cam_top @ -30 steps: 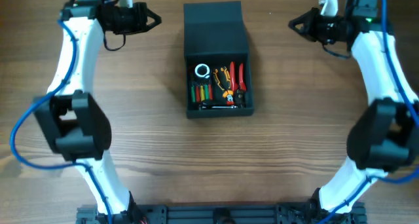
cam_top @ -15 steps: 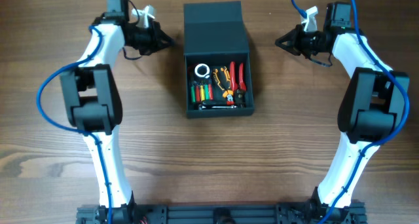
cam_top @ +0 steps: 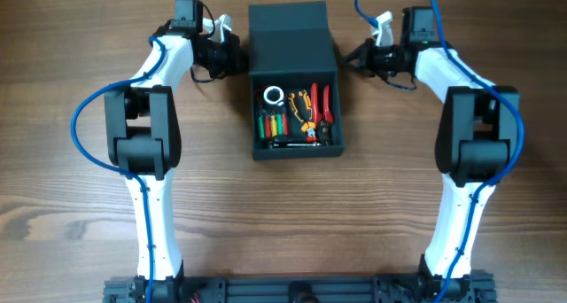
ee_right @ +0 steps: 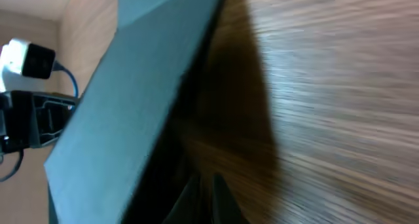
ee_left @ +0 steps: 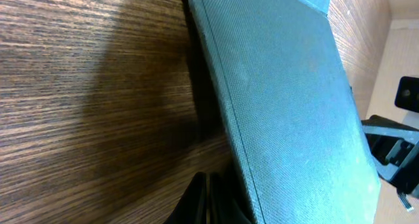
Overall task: Pack container
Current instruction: 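Push the lid forward with both grippers to close the box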
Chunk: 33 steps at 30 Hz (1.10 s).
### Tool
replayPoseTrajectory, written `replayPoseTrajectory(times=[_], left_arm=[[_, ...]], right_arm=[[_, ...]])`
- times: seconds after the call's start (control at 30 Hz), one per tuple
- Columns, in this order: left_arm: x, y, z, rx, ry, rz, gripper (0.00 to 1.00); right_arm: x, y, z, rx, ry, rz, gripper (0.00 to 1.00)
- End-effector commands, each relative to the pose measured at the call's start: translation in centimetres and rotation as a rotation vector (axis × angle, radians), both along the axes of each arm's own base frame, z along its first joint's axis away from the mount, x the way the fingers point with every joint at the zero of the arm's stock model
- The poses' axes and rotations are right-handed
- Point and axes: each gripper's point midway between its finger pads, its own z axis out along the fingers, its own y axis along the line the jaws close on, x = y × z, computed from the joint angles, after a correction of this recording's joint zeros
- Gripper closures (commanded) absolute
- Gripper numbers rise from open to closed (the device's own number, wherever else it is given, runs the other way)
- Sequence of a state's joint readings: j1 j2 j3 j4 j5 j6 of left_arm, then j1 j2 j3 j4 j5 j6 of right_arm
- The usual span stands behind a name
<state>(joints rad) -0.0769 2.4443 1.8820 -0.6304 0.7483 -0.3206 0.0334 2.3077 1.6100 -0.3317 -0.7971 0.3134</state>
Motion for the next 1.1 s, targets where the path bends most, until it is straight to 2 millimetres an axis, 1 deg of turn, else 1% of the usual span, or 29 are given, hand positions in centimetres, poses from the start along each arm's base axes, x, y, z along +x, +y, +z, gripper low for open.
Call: replayPoseTrajectory(times=[0.0,0.07,0.17,0.2,0.3,0.37,0.47,0.5,0.57,0.67,0.73,0.83,0.9,0.97,1.07], left_arm=[[-0.1,-0.3,-0.4,-0.005,0.01,0.003,0.96],[0.2,-0.7,0.0,-0.034,-0.001,0.002,0.96],[0.7,-1.6,1.4,-0.109,-0.05,-0.031,0.96],[1.1,-2.2,2.5,-0.168,-0.092,-0.058,0.96],[1.4,-3.0,4.7,-0.27,-0.144,-0.096,0.96],[1.7,-2.7,5.4,-0.28,-0.14,-0.076,0.96],[2.0,-2.1,7.0,-0.29,-0.136,-0.044,0.96],[2.0,-1.9,8.0,-0.291,-0.146,-0.042,0.96],[2.0,-1.8,9.7,-0.282,-0.177,-0.039,0.96],[1.9,-1.5,13.0,-0.236,-0.234,-0.023,0.96],[1.0,-1.4,15.2,-0.178,-0.267,-0.029,0.96],[-0.9,-1.3,17.9,-0.071,-0.314,-0.046,0.96],[-2.2,-1.4,19.2,-0.029,-0.317,-0.053,0.96],[-3.5,-1.6,20.1,-0.001,-0.321,-0.077,0.96],[-5.5,-0.9,20.9,0.068,-0.288,-0.067,0.96]], right_arm=[[-0.4,2.9,-0.3,0.051,-0.007,0.058,0.96],[-0.1,3.5,0.1,0.06,-0.026,0.059,0.96],[0.5,3.8,0.9,0.101,-0.043,0.051,0.96],[0.6,3.8,1.6,0.135,-0.061,0.066,0.96],[0.6,4.0,3.4,0.23,-0.076,0.097,0.96],[0.6,3.7,4.3,0.29,-0.053,0.096,0.96],[0.4,3.1,6.3,0.389,-0.054,0.126,0.95],[0.5,2.6,7.2,0.416,-0.055,0.126,0.96],[0.8,2.1,8.2,0.417,-0.07,0.115,0.96],[1.0,1.7,10.6,0.4,-0.122,0.106,0.96],[1.3,1.4,12.3,0.364,-0.156,0.074,0.96],[1.6,0.7,13.8,0.283,-0.211,0.033,0.96],[1.2,0.1,14.1,0.218,-0.218,0.008,0.95],[0.6,-0.3,14.4,0.161,-0.219,0.002,0.96],[-0.9,-2.0,15.4,-0.031,-0.255,-0.021,0.96]])
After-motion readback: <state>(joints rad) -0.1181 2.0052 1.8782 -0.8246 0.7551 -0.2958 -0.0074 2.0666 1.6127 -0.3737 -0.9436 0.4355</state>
